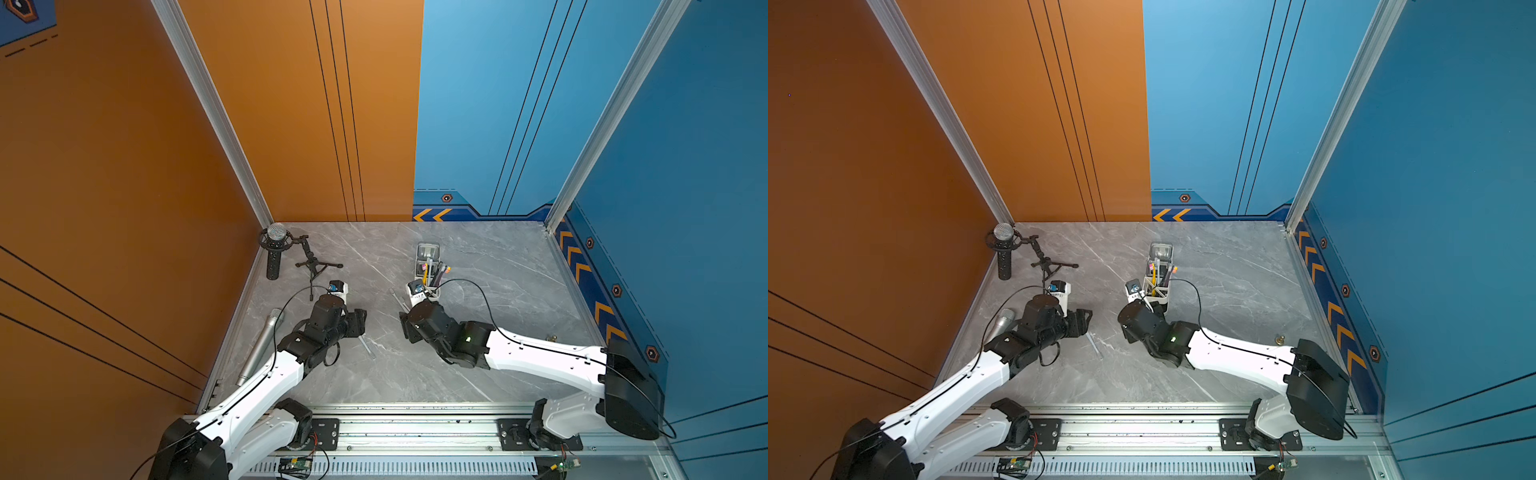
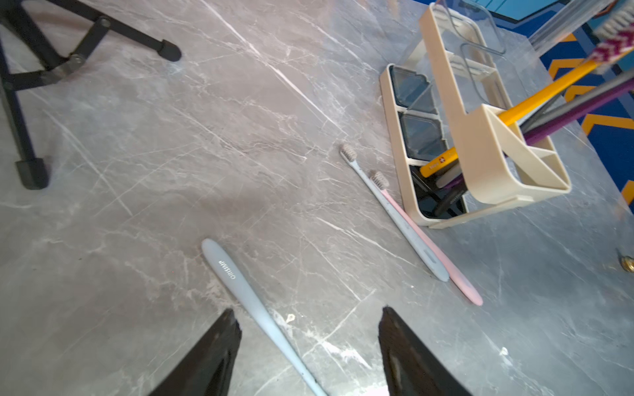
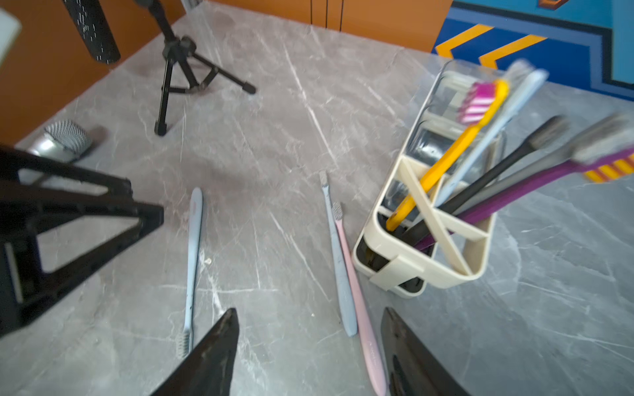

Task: Place the toothbrush into the toothbrush holder
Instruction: Place the toothbrush in the toothbrush holder, then pick up the toothbrush from the center of the board.

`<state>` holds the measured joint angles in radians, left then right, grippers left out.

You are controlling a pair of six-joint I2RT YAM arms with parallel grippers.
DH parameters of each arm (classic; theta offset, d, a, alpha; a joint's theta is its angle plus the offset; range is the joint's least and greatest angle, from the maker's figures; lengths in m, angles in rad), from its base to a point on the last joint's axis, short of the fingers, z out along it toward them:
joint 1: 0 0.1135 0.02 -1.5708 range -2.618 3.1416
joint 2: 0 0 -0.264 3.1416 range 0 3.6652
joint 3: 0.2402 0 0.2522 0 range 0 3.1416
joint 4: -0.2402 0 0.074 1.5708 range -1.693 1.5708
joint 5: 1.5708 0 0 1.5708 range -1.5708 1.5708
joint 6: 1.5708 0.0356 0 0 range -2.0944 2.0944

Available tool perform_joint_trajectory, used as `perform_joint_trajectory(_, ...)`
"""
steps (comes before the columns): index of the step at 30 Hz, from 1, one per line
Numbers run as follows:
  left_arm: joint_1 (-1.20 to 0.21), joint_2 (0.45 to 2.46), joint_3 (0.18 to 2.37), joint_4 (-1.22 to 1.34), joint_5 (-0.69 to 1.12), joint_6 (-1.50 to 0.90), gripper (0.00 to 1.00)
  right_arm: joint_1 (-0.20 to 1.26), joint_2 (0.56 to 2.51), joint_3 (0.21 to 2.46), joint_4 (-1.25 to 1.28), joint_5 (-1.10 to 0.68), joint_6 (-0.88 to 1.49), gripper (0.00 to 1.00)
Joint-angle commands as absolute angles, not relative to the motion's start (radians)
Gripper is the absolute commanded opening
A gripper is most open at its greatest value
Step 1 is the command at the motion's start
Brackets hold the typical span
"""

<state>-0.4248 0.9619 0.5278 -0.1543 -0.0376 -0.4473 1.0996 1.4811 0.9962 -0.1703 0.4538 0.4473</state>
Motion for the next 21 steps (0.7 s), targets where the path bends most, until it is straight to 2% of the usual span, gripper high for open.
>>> perform_joint_trajectory(1, -0.395, 0.941, 0.5, -0.169, -0.012, -0.457, 0.68, 1.128, 1.538, 1.048, -0.202, 0.449, 0.511, 0.67)
perform_joint_trajectory(11, -0.328, 0.868, 0.442, -0.162, -0.046, -0.477, 0.69, 1.201, 1.746, 1.163, -0.245, 0.428, 0.529, 0.67)
perform_joint_trajectory(21, -0.295, 0.865, 0.464, -0.153, 0.006, -0.501, 0.69, 1.227, 1.797, 1.171, -0.317, 0.314, 0.498, 0.68)
